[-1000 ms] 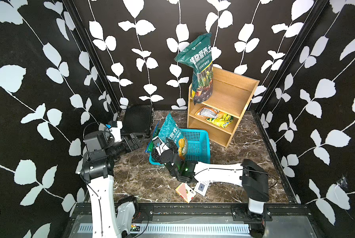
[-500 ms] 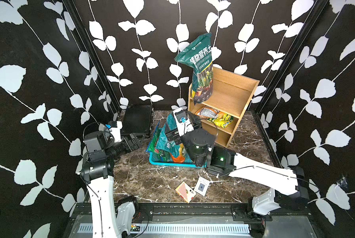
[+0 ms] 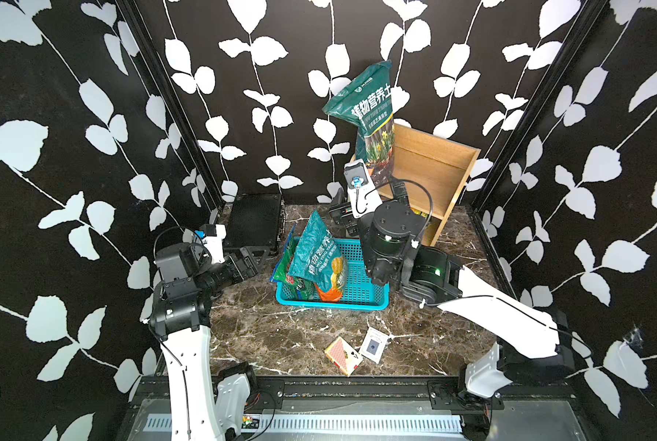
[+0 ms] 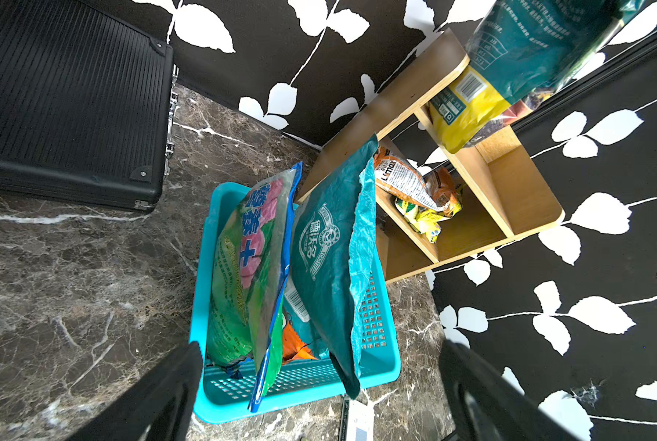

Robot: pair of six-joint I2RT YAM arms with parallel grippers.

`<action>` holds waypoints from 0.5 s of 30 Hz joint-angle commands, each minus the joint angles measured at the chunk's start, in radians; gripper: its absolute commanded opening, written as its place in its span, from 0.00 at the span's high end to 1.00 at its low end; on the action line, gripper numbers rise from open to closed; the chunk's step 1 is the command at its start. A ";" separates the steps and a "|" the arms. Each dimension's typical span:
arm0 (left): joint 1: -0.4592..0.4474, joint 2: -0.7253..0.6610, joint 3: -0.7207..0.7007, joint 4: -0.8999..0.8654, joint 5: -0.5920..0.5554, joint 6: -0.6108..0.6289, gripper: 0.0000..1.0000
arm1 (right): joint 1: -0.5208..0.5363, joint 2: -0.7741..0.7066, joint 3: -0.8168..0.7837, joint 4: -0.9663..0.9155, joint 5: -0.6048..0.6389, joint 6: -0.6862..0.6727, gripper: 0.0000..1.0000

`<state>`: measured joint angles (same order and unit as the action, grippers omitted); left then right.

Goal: Take down the fertilizer bag from the shelf
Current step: Pick up the fertilizer bag from the shelf.

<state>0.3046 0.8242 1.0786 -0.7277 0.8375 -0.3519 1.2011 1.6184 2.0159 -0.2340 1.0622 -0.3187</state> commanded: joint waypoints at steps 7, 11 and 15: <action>0.004 -0.004 -0.002 0.011 0.017 0.001 0.01 | -0.149 0.130 0.242 -0.207 -0.058 0.048 0.00; 0.005 0.000 0.003 0.010 0.013 0.001 0.01 | -0.218 0.280 0.483 -0.329 -0.094 0.044 0.00; 0.005 0.008 0.007 0.006 0.003 0.000 0.01 | -0.265 0.431 0.720 -0.375 -0.111 -0.021 0.01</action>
<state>0.3046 0.8322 1.0790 -0.7277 0.8459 -0.3519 0.9565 1.9892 2.6205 -0.5495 0.9718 -0.3050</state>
